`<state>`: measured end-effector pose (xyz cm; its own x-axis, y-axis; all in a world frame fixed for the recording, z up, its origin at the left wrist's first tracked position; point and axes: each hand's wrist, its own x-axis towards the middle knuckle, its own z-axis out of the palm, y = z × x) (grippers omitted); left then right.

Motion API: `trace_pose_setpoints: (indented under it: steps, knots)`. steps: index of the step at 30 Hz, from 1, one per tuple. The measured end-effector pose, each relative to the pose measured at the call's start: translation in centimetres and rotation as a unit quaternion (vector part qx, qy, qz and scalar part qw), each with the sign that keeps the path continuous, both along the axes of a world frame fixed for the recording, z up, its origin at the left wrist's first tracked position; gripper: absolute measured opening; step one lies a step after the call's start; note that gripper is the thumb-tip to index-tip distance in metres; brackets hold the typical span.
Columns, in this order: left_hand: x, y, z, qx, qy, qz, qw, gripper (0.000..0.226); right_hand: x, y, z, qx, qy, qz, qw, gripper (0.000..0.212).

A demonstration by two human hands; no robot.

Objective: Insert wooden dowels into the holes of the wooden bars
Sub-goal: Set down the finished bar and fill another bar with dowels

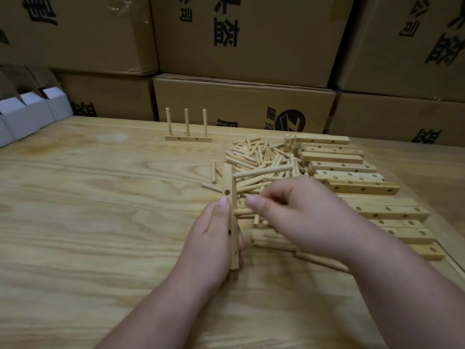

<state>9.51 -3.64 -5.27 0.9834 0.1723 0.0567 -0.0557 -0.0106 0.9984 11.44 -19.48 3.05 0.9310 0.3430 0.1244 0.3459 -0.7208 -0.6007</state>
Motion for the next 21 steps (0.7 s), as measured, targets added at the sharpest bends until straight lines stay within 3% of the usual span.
trace_pose_setpoints:
  steps: [2,4,8,13,21]
  knots:
    - [0.4,0.2,0.2,-0.046,0.012,0.013,0.999,0.051,0.2,-1.0,0.7,0.038,0.001,-0.029,0.999,0.056]
    - [0.9,0.5,0.4,-0.124,0.030,0.029,0.991,0.047,0.5,-2.1,1.3,0.038,0.003,-0.057,0.998,0.049]
    - [1.3,0.7,0.6,-0.262,0.026,0.024,0.964,0.042,1.1,-2.9,0.7,-0.151,0.024,-0.046,0.987,0.019]
    - [1.3,0.6,0.6,-0.258,0.010,0.013,0.966,0.033,1.1,-1.8,-0.9,-0.260,0.063,-0.025,0.963,0.011]
    - [1.2,0.5,0.5,-0.247,-0.020,-0.039,0.968,0.011,1.2,-1.5,-2.0,-0.326,0.043,-0.014,0.944,0.011]
